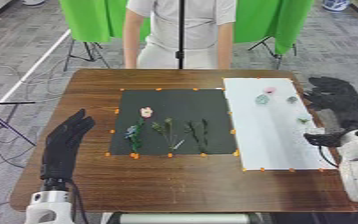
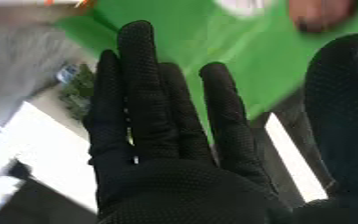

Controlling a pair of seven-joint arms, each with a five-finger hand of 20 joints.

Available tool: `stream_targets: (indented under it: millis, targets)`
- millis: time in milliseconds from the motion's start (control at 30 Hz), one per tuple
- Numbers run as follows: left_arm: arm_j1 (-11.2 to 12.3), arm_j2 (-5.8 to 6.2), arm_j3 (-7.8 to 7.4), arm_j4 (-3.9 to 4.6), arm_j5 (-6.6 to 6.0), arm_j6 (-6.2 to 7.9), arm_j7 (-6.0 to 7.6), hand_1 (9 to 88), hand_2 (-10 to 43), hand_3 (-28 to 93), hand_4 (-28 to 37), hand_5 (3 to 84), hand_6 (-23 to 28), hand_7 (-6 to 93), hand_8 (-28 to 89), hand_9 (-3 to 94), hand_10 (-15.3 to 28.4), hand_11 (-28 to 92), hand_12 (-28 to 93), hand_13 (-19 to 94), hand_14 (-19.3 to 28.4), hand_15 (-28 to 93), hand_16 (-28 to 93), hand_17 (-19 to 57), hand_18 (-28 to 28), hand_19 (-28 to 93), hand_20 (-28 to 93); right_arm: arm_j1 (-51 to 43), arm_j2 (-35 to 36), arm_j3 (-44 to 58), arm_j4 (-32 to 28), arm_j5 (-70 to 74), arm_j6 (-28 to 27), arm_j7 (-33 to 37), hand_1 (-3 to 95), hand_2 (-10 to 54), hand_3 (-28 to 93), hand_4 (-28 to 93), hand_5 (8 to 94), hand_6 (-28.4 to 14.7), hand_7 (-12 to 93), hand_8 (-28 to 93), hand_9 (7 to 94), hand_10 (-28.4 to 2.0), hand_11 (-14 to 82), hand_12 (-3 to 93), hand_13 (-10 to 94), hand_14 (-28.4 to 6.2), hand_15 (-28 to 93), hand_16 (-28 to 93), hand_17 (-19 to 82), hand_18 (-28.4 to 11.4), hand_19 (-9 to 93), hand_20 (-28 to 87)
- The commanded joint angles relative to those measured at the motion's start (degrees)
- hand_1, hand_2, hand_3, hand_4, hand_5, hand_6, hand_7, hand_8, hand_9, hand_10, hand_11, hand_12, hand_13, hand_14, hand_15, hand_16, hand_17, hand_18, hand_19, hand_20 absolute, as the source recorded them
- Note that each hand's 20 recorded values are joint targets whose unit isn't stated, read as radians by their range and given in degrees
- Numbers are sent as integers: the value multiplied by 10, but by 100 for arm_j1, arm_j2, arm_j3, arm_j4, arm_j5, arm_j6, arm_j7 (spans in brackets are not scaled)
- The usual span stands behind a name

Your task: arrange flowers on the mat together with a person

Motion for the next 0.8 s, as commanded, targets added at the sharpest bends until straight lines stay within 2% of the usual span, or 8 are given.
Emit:
stream_targets:
  millis: [33, 100, 333, 400, 567, 800]
  targets:
    - [63, -16, -5, -2, -18, 43, -23, 238, -58, 674, -184, 475, 46, 79, -47, 455, 131, 126, 162, 352, 161, 99, 46, 51, 114, 13, 168, 1187, 904, -878, 892, -3611, -1179, 186, 317, -95, 721, -274, 495, 15, 171, -111, 518, -156, 141, 194, 590, -131, 423, 209, 259, -187, 647, 443]
    - [64, -12, -5, -12, -13, 33, -30, 238, -58, 674, -184, 475, 47, 79, -46, 454, 131, 126, 162, 352, 161, 99, 46, 51, 114, 13, 167, 1322, 913, -996, 1073, -3645, -1619, 277, 325, -95, 716, -274, 510, 19, 173, -114, 549, -152, 164, 198, 606, -132, 436, 209, 268, -191, 659, 448]
    - [67, -7, -32, -12, -10, 11, -44, 237, -58, 674, -183, 473, 46, 79, -46, 453, 132, 125, 162, 352, 161, 100, 46, 50, 114, 13, 167, 1532, 846, -1308, 1501, -3863, -2296, 646, 321, -95, 713, -268, 492, 22, 164, -117, 564, -158, 171, 196, 627, -132, 460, 212, 282, -199, 688, 458]
    - [74, -2, -40, -16, -15, 17, -46, 237, -58, 673, -184, 473, 46, 80, -46, 454, 131, 125, 163, 352, 161, 99, 46, 51, 113, 13, 167, 1604, 801, -1304, 1577, -3671, -2642, 713, 319, -95, 711, -268, 487, 21, 161, -116, 571, -162, 169, 195, 644, -129, 490, 216, 295, -205, 720, 471]
    - [72, -14, -35, -16, -19, 18, -41, 237, -58, 674, -184, 472, 45, 80, -46, 453, 131, 124, 163, 352, 161, 100, 47, 50, 114, 13, 167, 1576, 708, -1317, 1665, -3440, -2783, 833, 324, -95, 690, -263, 461, 18, 148, -112, 610, -169, 176, 194, 730, -101, 570, 220, 353, -224, 818, 501]
    - [38, -30, -24, 7, -3, -14, -40, 237, -57, 672, -184, 472, 43, 81, -46, 453, 132, 123, 163, 351, 160, 99, 46, 50, 114, 12, 167, 1648, 593, -1429, 1732, -3309, -2623, 860, 321, -95, 682, -258, 438, 16, 144, -107, 622, -168, 169, 189, 779, -76, 601, 223, 399, -223, 876, 501]
